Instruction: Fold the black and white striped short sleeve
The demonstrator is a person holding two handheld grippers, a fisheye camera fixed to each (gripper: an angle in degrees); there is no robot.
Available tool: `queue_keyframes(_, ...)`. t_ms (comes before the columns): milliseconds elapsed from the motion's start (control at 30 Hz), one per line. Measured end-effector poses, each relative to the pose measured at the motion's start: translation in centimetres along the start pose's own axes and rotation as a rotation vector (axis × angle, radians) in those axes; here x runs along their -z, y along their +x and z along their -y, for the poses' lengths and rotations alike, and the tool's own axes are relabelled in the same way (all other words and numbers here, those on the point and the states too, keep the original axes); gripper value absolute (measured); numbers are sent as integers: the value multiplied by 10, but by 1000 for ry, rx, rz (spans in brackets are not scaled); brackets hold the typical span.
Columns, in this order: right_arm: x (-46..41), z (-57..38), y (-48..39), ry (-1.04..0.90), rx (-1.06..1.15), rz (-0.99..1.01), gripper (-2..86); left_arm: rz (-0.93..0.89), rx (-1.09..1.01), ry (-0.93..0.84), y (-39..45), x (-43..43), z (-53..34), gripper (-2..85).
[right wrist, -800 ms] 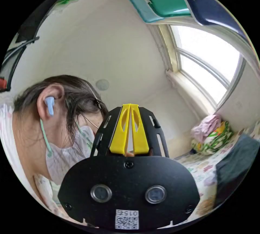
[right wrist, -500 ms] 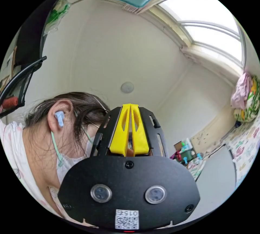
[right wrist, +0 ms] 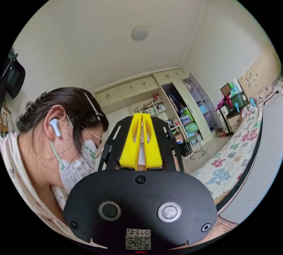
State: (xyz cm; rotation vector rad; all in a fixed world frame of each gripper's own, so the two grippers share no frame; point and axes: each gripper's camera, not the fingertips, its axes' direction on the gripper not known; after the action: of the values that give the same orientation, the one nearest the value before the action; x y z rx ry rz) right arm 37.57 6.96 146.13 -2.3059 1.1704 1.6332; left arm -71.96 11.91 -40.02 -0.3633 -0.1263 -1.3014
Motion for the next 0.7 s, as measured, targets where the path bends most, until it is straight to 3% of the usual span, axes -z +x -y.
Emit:
queue_keyframes(100, -9, 0, 43, -137, -56, 4, -5, -29, 56, -36, -10, -22, -10, 137)
queue_keyframes(300, 1, 17, 124, -277, -172, 22, -5, -301, -409, -235, 117, -52, -46, 140)
queue_keyframes(467, 0, 50, 173, -338, -172, 61, -4, -264, -627, -316, 193, -72, -83, 152)
queue_keyframes(600, 10, 75, 204, -426, -145, 89, -4, -97, -753, -422, 220, -93, -130, 140)
queue_keyframes(700, 39, 100, 238, -420, -179, 50, -4, 18, -750, -376, 226, -96, -140, 101)
